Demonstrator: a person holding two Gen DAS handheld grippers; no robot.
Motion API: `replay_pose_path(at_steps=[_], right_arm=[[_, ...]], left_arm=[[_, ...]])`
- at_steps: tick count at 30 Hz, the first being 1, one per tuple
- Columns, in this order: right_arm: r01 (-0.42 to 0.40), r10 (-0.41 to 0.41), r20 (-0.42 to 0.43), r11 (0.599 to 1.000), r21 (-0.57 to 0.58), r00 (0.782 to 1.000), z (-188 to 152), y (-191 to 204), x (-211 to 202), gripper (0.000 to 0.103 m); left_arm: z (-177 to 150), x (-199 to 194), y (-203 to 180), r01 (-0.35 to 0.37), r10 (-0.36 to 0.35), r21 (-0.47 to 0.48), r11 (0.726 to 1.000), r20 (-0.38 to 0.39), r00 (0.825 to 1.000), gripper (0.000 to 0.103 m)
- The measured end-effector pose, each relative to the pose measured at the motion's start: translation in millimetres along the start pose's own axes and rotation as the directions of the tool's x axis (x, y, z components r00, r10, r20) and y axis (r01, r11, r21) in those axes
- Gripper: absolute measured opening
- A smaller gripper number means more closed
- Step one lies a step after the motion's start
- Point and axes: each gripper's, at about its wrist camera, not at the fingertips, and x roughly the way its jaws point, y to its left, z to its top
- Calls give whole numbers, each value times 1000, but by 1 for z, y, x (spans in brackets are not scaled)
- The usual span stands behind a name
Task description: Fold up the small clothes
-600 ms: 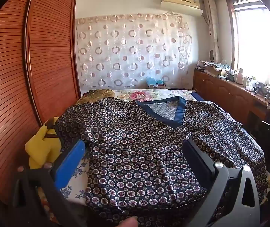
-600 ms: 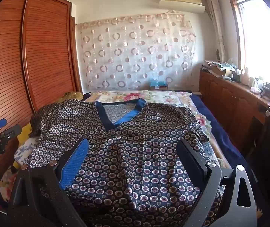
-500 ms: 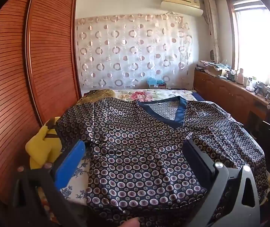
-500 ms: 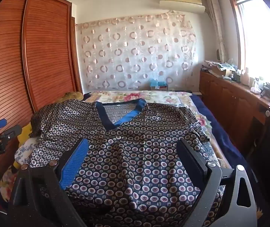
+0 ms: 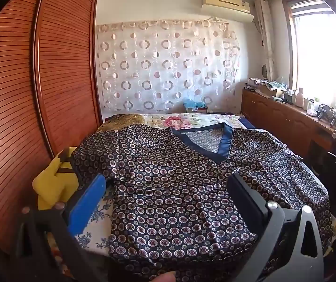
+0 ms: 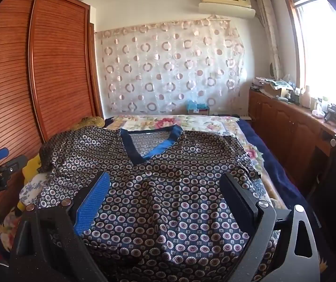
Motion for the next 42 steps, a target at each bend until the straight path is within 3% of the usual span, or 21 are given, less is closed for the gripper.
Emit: replay_pose_path(at_steps=[42], right_arm=[[-1,1,7,1000,-5,1000,-2,0,-3,97]], left_arm=[[2,-4,2,5,-5,-5,1000,8,1000,103]])
